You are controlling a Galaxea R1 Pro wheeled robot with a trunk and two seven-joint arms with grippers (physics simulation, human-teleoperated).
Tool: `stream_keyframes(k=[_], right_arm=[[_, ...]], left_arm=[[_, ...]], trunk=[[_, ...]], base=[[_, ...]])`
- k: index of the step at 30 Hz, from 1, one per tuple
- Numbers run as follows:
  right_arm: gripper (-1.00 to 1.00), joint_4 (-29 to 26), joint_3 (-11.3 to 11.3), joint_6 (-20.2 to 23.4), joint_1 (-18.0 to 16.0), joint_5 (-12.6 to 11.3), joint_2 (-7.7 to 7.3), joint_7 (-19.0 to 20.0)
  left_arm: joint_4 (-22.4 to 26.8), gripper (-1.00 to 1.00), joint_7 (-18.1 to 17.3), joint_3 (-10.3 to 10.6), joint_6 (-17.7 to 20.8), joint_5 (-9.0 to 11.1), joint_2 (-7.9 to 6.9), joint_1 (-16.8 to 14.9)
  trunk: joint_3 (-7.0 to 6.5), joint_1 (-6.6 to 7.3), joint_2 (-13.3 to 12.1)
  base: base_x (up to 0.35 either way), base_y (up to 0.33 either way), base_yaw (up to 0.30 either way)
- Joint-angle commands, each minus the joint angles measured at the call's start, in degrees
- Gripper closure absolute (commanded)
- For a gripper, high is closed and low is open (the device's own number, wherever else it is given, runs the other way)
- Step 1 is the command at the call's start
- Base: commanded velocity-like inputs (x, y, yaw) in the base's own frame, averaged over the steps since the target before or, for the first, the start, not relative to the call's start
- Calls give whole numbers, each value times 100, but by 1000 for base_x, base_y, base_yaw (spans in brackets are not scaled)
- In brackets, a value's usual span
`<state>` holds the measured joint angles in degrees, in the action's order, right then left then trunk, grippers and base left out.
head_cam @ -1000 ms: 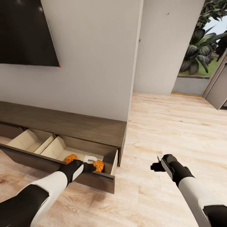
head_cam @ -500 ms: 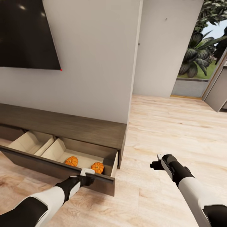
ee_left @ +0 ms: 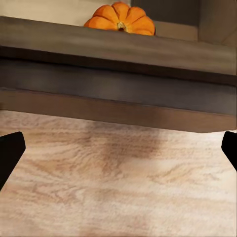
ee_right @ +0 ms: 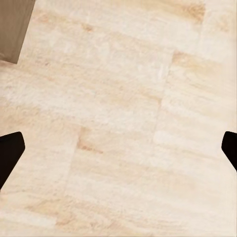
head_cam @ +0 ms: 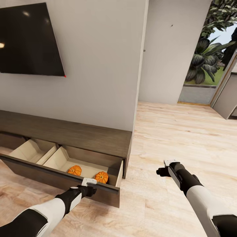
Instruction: Place each of the two pumpkins and all three candles from the living room inside a cabinet in the living room (use any cabinet), then make sure every cabinet is closed, and position the cauldron so it is next to a table in the living room.
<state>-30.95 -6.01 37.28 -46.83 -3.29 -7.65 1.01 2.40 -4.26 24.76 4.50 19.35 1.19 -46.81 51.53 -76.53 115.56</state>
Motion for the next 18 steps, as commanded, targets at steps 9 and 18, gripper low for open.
stream_keyframes(k=[9,18], right_arm=[[-100,83,-41,-3,-1,-32,-9,-4],[-100,89,-37,-10,0,-33,-9,3]], left_arm=[[6,-100,-13,38,-35,331,-38,5],[-2,-100,-13,37,-445,384,-42,5]], trunk=[[-81,1,2],[-167,1,2]], base=[[0,0,0],[0,0,0]])
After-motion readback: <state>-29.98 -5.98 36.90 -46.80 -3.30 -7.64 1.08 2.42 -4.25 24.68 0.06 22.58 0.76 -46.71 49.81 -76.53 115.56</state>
